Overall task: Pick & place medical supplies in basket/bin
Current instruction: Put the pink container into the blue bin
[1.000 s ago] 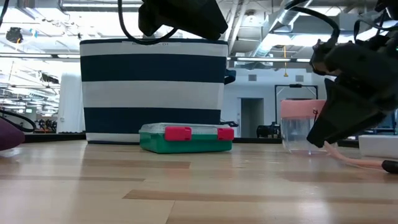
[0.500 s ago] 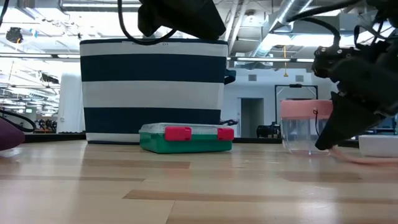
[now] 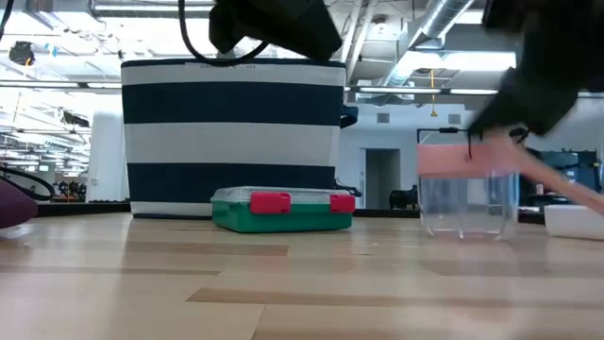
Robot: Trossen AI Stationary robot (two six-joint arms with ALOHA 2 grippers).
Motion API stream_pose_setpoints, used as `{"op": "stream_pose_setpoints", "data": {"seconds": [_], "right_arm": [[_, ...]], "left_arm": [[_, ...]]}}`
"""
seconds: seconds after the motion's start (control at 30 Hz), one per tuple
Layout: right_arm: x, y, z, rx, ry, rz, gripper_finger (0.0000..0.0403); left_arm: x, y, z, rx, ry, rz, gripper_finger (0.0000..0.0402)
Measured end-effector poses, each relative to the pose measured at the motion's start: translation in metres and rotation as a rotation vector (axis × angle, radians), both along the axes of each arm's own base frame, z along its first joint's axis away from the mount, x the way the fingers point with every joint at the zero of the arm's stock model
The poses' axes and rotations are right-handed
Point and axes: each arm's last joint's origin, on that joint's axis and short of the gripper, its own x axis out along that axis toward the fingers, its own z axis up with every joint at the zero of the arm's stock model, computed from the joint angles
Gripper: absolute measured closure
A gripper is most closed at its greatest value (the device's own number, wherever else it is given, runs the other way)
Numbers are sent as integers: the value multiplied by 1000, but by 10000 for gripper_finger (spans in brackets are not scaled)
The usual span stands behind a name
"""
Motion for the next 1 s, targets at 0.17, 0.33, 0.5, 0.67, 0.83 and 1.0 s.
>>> {"op": "stream_pose_setpoints", "data": {"seconds": [0.17,0.33,0.5,0.67,0.83,1.0], "right_arm": [[-9,-4,47,-83,-167,63,394],[-17,-19,98,-237,-321,48,392],[-17,-38,142,-384,-415,53,393],[-8,-69,189,-539,-493,-33,393],[11,-105,232,-667,-601,-82,393],[41,-151,253,-718,-658,-76,393]], "left_arm": [[1,-8,23,54,-41,-10,328],[-10,-19,71,215,-58,33,328],[-29,-27,128,384,-102,107,328],[-47,-30,184,523,-190,173,328],[-59,-24,226,598,-242,239,328],[-68,-17,252,645,-243,263,328]]}}
